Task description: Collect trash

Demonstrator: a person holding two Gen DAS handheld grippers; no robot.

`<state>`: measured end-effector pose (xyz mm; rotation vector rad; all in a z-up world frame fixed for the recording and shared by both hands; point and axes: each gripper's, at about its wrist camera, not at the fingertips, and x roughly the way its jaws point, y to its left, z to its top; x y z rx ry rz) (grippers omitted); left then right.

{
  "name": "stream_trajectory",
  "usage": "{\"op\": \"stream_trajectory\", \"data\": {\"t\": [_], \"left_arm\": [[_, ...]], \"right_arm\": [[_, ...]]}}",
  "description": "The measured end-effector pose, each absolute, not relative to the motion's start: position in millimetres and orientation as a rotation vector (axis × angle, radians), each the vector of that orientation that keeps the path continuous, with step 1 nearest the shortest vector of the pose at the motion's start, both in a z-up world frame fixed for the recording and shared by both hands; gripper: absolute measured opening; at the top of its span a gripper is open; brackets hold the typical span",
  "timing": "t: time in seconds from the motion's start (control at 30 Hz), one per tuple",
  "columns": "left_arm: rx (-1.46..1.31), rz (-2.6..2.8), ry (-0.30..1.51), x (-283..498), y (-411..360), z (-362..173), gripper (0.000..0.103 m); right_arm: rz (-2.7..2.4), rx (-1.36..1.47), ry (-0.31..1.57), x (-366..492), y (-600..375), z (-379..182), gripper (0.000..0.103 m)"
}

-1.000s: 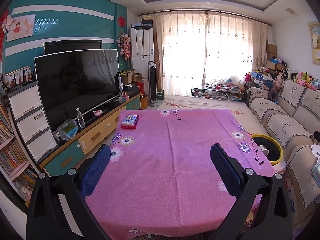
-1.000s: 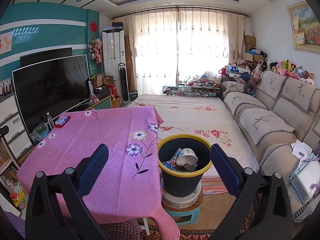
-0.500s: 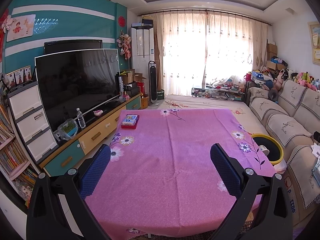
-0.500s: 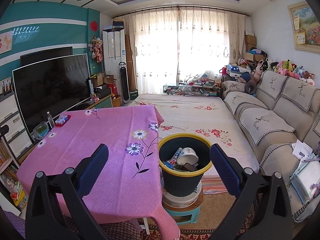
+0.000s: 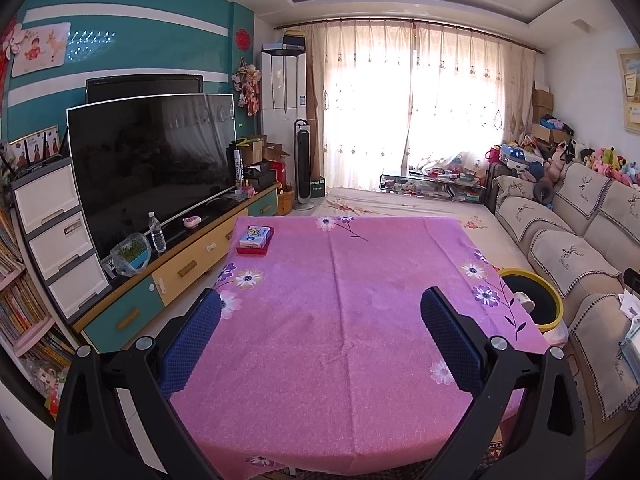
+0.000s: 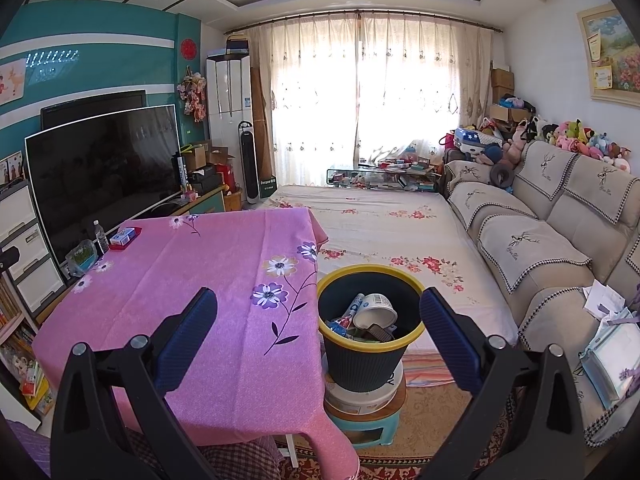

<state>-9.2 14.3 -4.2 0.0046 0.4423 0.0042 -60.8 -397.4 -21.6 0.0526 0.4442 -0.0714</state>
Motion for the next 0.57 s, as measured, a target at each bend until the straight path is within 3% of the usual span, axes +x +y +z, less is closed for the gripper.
{"op": "stream_trajectory", "data": {"t": [0.23,0.57], "left_arm": [[0.011,-0.034,0.402,-5.2,11.4,-3.7,0.098],[0.0,-0.011,0.508,64.6,25.3,-25.9,0.098]], "right_arm": [[-0.068,0.051,0.453,-60.2,-395.6,-27.9,0.096],[-0.015,0.04,0.496,-33.0,-381.2,-41.2,0.096]]}}
